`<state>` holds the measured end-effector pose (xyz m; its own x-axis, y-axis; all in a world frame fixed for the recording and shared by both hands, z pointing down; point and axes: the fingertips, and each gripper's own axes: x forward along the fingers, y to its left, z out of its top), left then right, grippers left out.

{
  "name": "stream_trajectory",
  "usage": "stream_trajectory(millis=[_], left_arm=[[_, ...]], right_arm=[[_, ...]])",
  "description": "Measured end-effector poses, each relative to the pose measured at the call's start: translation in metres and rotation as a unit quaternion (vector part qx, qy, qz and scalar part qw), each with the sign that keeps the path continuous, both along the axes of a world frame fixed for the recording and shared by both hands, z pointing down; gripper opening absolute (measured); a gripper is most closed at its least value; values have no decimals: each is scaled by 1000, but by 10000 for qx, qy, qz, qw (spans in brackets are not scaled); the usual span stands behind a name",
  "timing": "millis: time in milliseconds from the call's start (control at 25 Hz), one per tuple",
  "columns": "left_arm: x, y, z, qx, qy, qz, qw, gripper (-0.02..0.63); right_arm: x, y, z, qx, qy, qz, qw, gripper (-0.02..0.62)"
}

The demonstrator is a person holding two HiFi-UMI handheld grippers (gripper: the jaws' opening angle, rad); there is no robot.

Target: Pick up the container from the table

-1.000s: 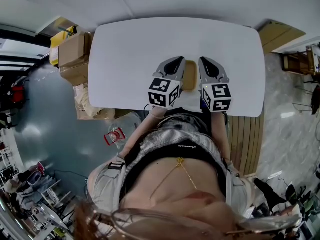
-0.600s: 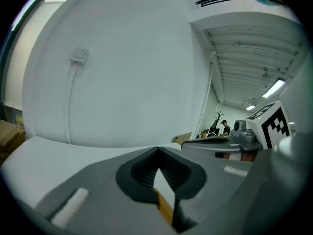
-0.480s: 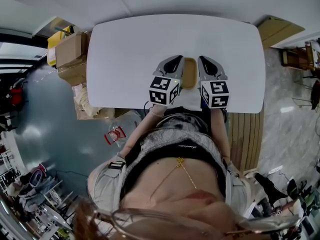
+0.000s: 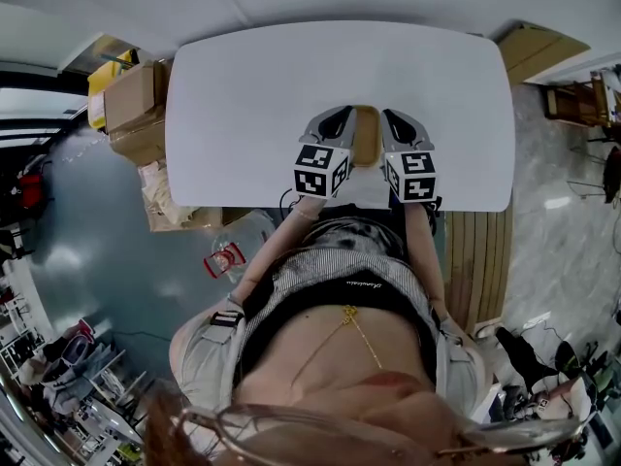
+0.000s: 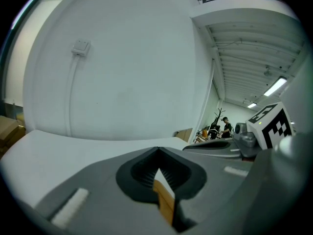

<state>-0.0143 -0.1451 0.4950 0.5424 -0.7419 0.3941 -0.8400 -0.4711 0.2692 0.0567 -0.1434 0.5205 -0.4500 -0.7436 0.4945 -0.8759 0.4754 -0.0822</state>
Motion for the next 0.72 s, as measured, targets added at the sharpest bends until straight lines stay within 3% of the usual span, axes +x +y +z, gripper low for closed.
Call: stream_trajectory(millis=[720], left_arm=[[-5, 13, 61, -535, -315, -30, 9981, 0]], right_arm=[[10, 16, 70, -748, 256, 70, 9968, 26]])
